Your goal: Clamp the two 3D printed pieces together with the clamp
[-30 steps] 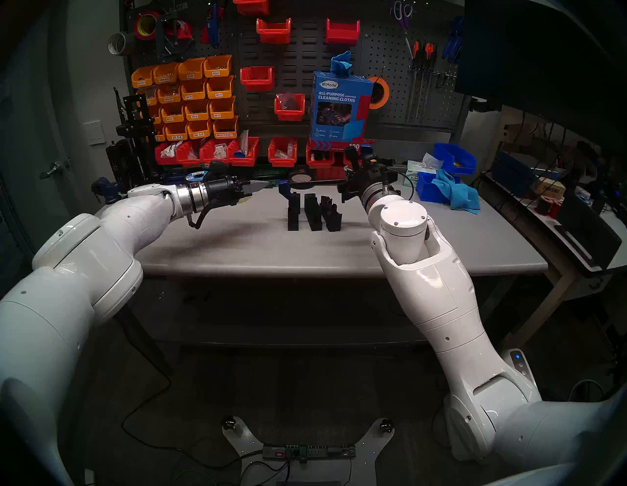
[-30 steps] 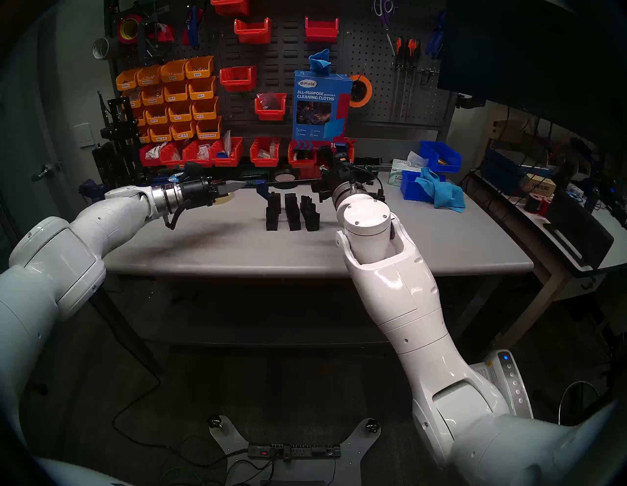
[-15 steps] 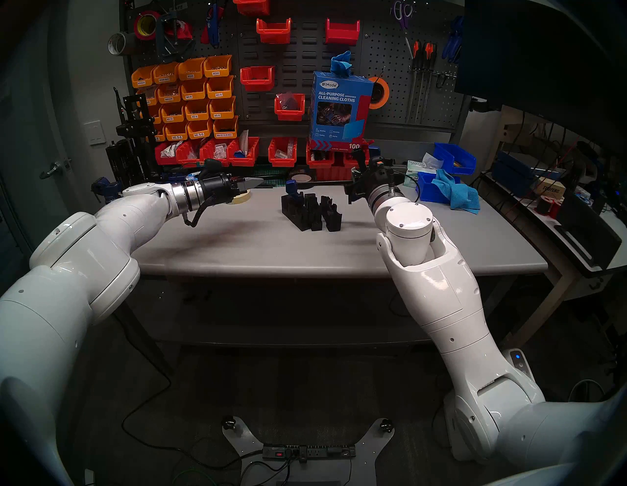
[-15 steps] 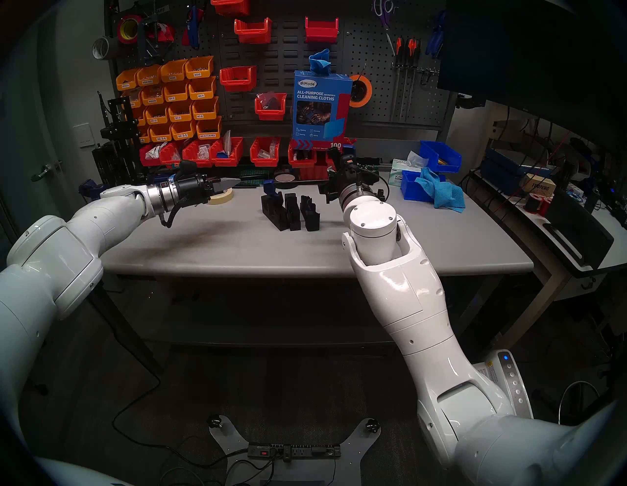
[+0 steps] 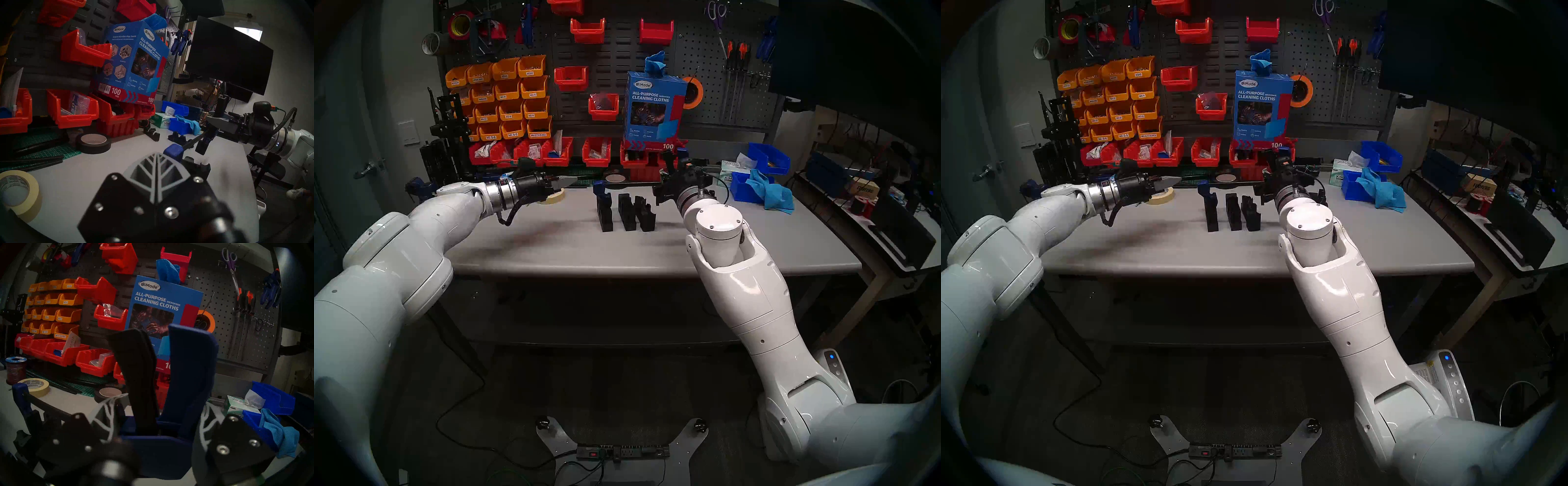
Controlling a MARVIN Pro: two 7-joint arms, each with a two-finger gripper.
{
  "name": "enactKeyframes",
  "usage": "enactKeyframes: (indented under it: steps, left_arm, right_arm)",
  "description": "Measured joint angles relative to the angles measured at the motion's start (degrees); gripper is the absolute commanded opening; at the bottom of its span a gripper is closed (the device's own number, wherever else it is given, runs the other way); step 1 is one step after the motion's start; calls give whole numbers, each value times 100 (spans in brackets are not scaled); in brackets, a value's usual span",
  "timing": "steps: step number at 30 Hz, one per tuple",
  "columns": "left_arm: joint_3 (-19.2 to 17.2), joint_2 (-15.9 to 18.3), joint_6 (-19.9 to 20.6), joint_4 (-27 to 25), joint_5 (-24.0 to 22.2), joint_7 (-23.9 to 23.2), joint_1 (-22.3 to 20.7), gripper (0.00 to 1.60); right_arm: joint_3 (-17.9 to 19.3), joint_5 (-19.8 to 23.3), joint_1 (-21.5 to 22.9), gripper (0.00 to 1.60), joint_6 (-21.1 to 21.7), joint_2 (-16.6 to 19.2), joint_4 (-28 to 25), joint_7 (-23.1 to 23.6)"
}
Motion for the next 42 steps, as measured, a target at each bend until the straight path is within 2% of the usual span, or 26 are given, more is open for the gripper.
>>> enactKeyframes:
  steps: [14,42]
  left_arm:
    - [-23,10,-28,-14,0,-34,3,0]
    - [-88,-70,39,-23,-4,-119,2,0]
  right_arm:
    - [16,126,11,0,-95,-52,100,136]
    - [-23,39,267,0,-209,-262,388,138]
